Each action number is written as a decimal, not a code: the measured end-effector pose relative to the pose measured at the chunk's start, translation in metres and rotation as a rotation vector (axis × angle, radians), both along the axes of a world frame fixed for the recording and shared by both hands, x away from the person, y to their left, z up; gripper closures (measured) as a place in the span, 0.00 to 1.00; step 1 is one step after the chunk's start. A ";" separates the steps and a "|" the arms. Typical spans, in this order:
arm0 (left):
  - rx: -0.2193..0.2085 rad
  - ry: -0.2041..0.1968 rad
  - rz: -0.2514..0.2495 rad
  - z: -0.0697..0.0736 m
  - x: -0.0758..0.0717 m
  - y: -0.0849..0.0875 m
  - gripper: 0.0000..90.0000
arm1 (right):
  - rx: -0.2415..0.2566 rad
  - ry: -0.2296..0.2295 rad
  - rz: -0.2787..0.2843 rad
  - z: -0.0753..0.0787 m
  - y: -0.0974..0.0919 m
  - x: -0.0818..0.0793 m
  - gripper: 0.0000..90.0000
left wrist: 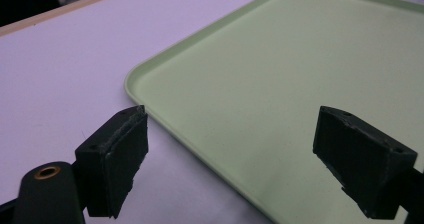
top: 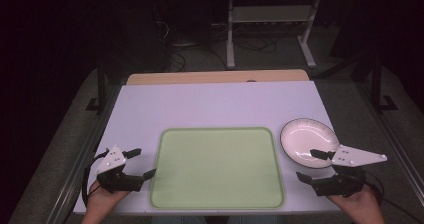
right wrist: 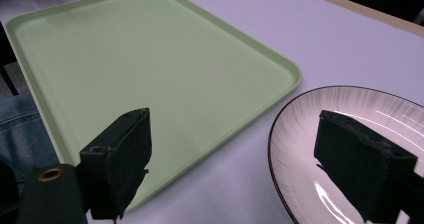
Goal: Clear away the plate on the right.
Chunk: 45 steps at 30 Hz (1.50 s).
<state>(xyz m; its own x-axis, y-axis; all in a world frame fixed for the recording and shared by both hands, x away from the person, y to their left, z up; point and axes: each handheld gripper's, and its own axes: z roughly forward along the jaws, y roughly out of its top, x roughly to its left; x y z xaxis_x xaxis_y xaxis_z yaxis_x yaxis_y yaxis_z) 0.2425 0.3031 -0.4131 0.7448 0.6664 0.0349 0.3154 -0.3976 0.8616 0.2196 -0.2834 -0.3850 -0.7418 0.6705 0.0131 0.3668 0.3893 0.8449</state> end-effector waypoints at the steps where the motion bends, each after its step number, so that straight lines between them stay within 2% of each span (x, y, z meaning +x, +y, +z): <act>1: -0.001 0.000 0.001 0.000 0.000 0.000 0.16 | -0.002 0.001 -0.003 0.001 -0.002 -0.001 0.16; 15: -0.002 0.000 0.003 0.000 0.000 0.001 0.16 | -0.023 0.017 -0.047 0.005 -0.026 -0.004 0.17; 25: -0.005 0.000 0.007 0.001 0.000 0.002 0.16 | -0.041 0.039 -0.108 0.003 -0.051 0.000 0.17; 31: -0.003 0.003 0.006 0.000 0.000 0.002 0.16 | -0.042 0.076 -0.167 -0.001 -0.069 0.011 0.17; 35: -0.003 0.003 0.007 0.000 0.000 0.002 0.16 | -0.041 0.091 -0.190 -0.004 -0.080 0.019 0.22; 36: -0.003 0.004 0.006 0.000 0.001 0.002 0.16 | -0.035 0.102 -0.211 -0.006 -0.086 0.025 0.22; 45: -0.004 0.004 0.006 0.000 0.001 0.002 0.16 | -0.028 0.156 -0.273 -0.017 -0.099 0.043 0.25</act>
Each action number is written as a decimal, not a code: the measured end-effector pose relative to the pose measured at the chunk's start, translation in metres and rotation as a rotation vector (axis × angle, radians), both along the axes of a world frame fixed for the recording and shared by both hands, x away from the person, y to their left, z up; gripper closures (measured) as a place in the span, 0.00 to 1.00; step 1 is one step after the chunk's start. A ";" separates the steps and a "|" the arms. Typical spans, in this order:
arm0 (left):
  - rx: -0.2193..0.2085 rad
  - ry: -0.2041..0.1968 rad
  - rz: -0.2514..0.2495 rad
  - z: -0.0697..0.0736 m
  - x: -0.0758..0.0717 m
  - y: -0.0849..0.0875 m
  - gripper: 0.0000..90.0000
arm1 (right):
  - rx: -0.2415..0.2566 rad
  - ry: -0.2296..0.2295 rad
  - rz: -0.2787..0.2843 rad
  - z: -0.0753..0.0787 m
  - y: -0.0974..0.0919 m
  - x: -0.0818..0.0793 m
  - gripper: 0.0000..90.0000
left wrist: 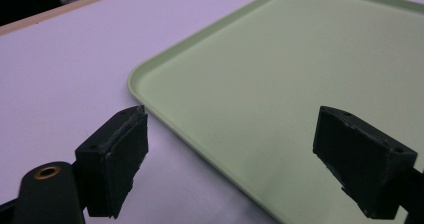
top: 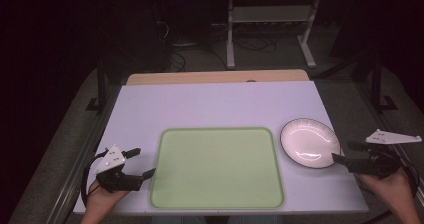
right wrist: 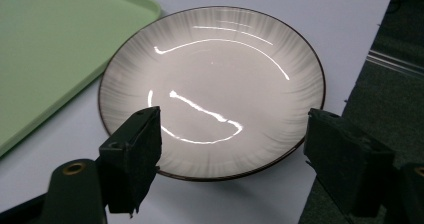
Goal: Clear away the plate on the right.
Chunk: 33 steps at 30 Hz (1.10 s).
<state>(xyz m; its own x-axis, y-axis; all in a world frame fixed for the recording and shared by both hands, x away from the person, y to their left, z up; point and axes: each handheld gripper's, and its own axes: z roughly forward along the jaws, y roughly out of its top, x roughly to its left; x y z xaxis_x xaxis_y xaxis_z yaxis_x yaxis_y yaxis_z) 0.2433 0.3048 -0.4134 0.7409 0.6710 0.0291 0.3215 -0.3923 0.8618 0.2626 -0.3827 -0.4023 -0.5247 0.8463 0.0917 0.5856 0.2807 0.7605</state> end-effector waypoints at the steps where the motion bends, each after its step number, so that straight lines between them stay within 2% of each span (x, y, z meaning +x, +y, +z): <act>1: -0.001 0.000 0.000 0.000 0.000 0.000 0.16 | 0.002 0.014 -0.015 -0.003 -0.002 0.005 0.27; 7: 0.001 0.001 0.001 0.000 0.000 0.000 0.16 | -0.003 0.043 -0.050 -0.008 -0.006 0.018 0.31; 11: 0.002 0.002 0.000 0.000 0.000 0.001 0.16 | 0.014 0.083 -0.088 -0.014 -0.009 0.029 0.36; 18: 0.004 0.004 -0.002 -0.001 0.001 0.000 0.16 | 0.027 0.141 -0.115 -0.022 -0.011 0.041 0.46; 19: 0.005 0.004 -0.002 -0.001 0.001 0.000 0.16 | 0.035 0.161 -0.126 -0.024 -0.011 0.045 0.49; 23: 0.006 0.005 -0.003 -0.001 0.001 0.000 0.16 | 0.061 0.185 -0.148 -0.026 -0.011 0.051 0.54; 25: 0.006 0.006 -0.004 -0.001 0.001 0.001 0.16 | 0.081 0.214 -0.171 -0.028 -0.014 0.055 0.61; 33: 0.004 0.007 -0.004 -0.001 0.002 0.001 0.16 | 0.156 0.281 -0.223 -0.034 -0.019 0.065 0.70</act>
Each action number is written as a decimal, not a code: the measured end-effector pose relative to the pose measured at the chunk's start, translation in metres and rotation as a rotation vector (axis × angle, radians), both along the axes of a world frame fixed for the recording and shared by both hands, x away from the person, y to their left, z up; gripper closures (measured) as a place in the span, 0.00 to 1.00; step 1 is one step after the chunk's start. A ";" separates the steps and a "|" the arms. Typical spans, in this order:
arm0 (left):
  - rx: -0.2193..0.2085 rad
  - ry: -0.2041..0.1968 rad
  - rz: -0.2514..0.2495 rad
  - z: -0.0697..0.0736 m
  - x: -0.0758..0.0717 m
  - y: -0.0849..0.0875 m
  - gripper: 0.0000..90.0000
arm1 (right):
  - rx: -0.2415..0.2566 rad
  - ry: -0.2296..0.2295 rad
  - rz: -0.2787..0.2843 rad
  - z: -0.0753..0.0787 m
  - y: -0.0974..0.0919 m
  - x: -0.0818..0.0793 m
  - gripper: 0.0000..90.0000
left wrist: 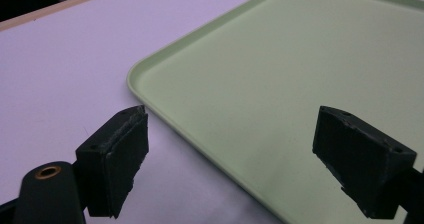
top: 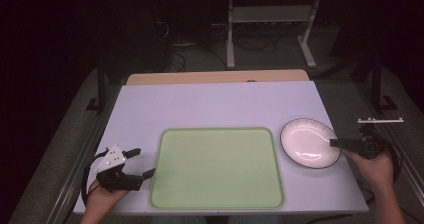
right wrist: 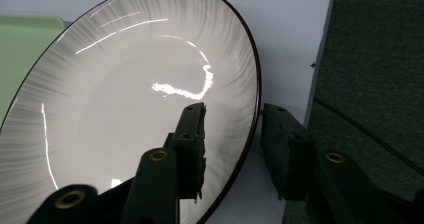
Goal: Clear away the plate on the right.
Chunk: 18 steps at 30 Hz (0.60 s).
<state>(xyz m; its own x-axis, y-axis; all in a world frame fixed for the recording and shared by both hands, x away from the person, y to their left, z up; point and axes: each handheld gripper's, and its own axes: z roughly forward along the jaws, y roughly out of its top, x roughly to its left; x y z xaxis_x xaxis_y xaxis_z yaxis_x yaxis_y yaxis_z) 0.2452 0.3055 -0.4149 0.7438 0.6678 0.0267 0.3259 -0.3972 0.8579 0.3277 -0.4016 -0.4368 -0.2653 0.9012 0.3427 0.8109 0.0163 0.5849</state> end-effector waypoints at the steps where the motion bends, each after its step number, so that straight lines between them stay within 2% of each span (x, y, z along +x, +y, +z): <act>1: 0.000 0.000 0.000 0.000 0.000 0.000 0.16 | 0.000 0.000 0.000 0.000 0.000 0.000 0.70; 7: 0.001 0.001 0.002 0.000 0.000 0.001 0.16 | 0.023 0.027 -0.013 -0.008 0.003 0.006 0.77; 9: 0.002 0.001 0.001 0.000 0.000 0.001 0.16 | 0.053 0.035 -0.025 -0.010 0.001 0.007 0.79; 10: 0.000 0.001 0.001 0.000 0.000 0.001 0.16 | 0.105 0.053 -0.043 -0.012 -0.003 0.008 0.81; 11: 0.000 0.001 0.001 0.000 0.000 0.001 0.16 | 0.105 0.053 -0.043 -0.012 -0.003 0.008 0.81; 12: 0.000 0.001 0.001 0.000 0.001 0.000 0.16 | 0.141 0.057 -0.051 -0.014 -0.005 0.007 0.83; 13: 0.001 0.001 0.000 0.000 0.001 0.000 0.16 | 0.141 0.057 -0.051 -0.014 -0.005 0.007 0.83; 14: 0.001 0.001 0.000 0.000 0.001 0.000 0.16 | 0.179 0.057 -0.064 -0.017 -0.008 0.007 0.85; 15: 0.002 0.001 -0.001 0.000 0.001 0.000 0.16 | 0.179 0.057 -0.064 -0.017 -0.008 0.007 0.85; 16: 0.003 0.000 -0.001 0.000 0.001 0.000 0.16 | 0.236 0.053 -0.080 -0.021 -0.013 0.005 0.87; 18: 0.002 0.000 0.000 0.000 0.000 0.000 0.16 | 0.253 0.052 -0.090 -0.022 -0.013 0.005 0.88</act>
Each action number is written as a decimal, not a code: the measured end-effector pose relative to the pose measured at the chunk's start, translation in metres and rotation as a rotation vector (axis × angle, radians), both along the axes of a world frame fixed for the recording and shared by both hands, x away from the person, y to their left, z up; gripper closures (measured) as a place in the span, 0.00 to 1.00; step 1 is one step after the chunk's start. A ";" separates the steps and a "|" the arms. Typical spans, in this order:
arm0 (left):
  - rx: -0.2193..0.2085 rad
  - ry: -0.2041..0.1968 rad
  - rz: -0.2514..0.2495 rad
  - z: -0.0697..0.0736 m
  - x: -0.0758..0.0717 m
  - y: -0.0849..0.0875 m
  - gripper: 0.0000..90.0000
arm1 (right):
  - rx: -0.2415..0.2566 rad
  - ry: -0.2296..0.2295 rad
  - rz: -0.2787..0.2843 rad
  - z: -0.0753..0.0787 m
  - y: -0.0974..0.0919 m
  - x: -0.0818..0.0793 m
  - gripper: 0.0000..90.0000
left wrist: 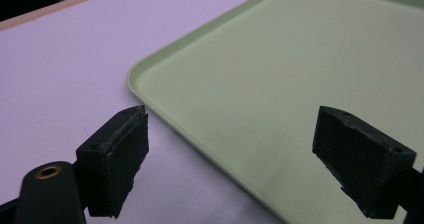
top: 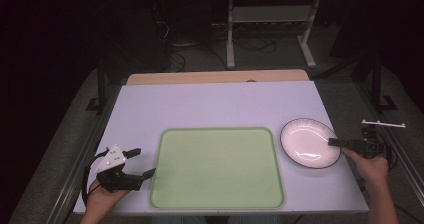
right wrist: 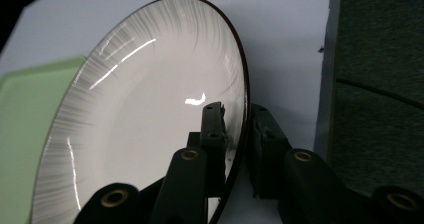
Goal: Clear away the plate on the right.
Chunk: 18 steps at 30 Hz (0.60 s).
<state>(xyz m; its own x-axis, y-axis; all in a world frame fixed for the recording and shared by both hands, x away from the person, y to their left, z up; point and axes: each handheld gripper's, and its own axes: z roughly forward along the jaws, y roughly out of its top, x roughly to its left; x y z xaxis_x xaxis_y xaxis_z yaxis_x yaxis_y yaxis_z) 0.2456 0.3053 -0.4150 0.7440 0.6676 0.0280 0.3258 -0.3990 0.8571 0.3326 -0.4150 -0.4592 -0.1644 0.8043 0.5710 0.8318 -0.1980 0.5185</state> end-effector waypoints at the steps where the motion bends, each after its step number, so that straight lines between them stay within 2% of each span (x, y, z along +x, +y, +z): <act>1: -0.001 0.001 0.001 0.000 0.000 0.000 0.16 | 0.005 0.002 -0.003 0.000 0.000 0.000 0.88; 6: -0.001 0.002 0.002 0.000 0.000 0.000 0.16 | 0.023 0.019 -0.022 0.000 0.000 0.002 0.90; 11: -0.001 0.002 0.004 0.000 0.000 0.002 0.16 | 0.093 0.027 -0.079 -0.003 0.003 0.003 0.93; 16: -0.004 0.003 0.006 -0.001 0.001 0.002 0.16 | 0.115 0.040 -0.103 -0.003 0.003 0.003 0.93; 18: -0.003 0.003 0.005 -0.001 0.001 0.002 0.16 | 0.143 0.039 -0.116 -0.002 0.003 0.002 0.93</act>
